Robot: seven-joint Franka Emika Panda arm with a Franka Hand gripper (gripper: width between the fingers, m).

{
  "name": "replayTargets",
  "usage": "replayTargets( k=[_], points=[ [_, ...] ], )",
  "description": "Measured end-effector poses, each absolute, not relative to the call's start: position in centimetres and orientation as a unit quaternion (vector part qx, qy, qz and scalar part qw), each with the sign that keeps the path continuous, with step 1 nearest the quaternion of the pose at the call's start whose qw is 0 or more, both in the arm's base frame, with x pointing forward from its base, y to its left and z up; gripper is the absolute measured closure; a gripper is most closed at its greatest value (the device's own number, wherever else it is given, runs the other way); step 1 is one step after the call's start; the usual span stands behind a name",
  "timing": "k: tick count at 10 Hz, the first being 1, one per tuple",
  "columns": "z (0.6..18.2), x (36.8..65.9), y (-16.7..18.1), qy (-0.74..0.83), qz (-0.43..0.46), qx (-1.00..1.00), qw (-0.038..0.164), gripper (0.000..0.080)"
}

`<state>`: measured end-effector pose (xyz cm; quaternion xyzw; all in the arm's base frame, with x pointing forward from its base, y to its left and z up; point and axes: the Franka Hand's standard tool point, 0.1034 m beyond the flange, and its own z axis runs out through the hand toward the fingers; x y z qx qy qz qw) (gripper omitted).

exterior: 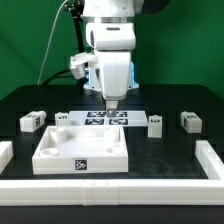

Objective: Assemble one leg

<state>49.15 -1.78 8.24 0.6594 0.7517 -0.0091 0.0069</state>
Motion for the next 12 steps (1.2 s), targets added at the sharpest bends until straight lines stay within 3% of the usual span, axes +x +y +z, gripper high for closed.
replayTargets(
  k=[5, 6, 8, 12],
  points=[
    [7.9, 48.9, -2.3, 0.745, -0.011, 0.666, 0.005, 0.0150],
    [7.1, 47.7, -2.9, 0.747, -0.005, 0.665, 0.010, 0.0150],
    [5.2, 45.1, -4.1, 0.740, -0.010, 0.673, -0.001, 0.0150],
    [1.0, 43.1, -4.7, 0.730, -0.017, 0.683, -0.024, 0.0150]
  ],
)
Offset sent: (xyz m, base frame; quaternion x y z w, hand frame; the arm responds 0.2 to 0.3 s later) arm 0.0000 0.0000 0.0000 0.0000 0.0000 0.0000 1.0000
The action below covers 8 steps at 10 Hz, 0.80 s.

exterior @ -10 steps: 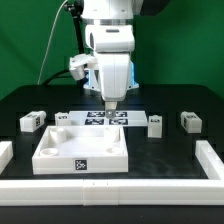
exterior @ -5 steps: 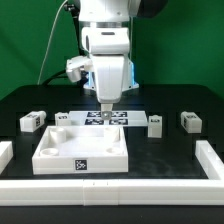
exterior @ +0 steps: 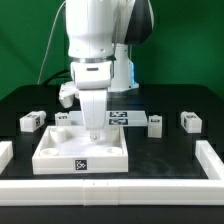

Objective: Assemble one leg

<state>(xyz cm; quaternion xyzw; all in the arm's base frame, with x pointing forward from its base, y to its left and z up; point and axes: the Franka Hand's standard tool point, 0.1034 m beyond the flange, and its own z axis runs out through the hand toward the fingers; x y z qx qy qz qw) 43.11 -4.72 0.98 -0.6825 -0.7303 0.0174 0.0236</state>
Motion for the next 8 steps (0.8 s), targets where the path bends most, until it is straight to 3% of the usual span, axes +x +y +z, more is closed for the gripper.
replayTargets(
  k=[3, 4, 5, 6, 7, 8],
  points=[
    [0.78, 43.13, -4.62, -0.726, 0.016, -0.687, 0.023, 0.0150],
    [0.93, 43.19, -4.47, -0.718, 0.017, -0.695, 0.023, 0.0236],
    [0.83, 43.10, -4.54, -0.718, 0.017, -0.696, 0.024, 0.0397],
    [0.78, 43.05, -4.56, -0.717, 0.018, -0.696, 0.024, 0.0397],
    [0.75, 43.03, -4.56, -0.717, 0.018, -0.696, 0.025, 0.0573],
    [0.71, 42.99, -4.56, -0.717, 0.018, -0.696, 0.025, 0.0573]
  ],
)
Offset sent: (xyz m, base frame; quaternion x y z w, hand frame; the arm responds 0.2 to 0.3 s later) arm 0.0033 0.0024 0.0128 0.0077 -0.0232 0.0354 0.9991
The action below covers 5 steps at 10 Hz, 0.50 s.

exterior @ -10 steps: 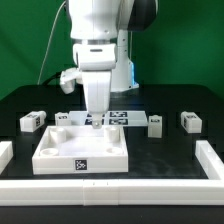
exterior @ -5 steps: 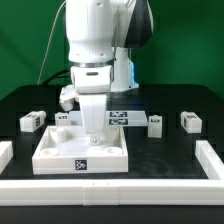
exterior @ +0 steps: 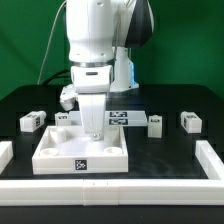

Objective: Assemble one leg

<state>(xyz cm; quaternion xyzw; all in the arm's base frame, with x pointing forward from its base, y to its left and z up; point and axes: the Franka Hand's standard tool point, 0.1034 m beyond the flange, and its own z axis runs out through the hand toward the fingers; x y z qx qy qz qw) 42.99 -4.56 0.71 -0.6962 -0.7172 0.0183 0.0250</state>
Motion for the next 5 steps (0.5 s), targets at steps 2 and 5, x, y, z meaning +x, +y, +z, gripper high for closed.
replayTargets(
  k=[2, 5],
  points=[
    [0.80, 43.22, -4.60, -0.717, 0.015, -0.697, 0.021, 0.0741],
    [0.82, 43.27, -4.61, -0.717, 0.014, -0.697, 0.020, 0.0741]
  ],
)
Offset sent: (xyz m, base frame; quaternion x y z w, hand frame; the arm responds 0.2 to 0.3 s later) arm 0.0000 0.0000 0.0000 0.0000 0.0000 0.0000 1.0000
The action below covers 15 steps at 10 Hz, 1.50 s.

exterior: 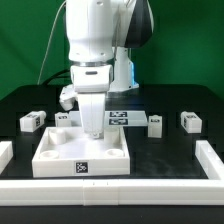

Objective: Assemble one leg

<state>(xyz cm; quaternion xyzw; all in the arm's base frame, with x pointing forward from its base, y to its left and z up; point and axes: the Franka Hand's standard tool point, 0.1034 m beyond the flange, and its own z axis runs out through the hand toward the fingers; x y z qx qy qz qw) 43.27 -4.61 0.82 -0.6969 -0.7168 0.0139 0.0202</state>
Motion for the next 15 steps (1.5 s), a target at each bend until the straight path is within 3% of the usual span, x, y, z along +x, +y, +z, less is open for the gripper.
replayTargets(
  k=[5, 9, 12, 15],
  points=[
    [0.8, 43.3, -4.6, -0.717, 0.014, -0.697, 0.020, 0.0739],
    [0.8, 44.8, 1.1, -0.702, 0.003, -0.712, 0.024, 0.0739],
    [0.9, 47.6, 5.1, -0.698, -0.014, -0.716, 0.023, 0.0739],
    [0.8, 49.4, 6.6, -0.689, -0.022, -0.724, 0.021, 0.0739]
  ],
)
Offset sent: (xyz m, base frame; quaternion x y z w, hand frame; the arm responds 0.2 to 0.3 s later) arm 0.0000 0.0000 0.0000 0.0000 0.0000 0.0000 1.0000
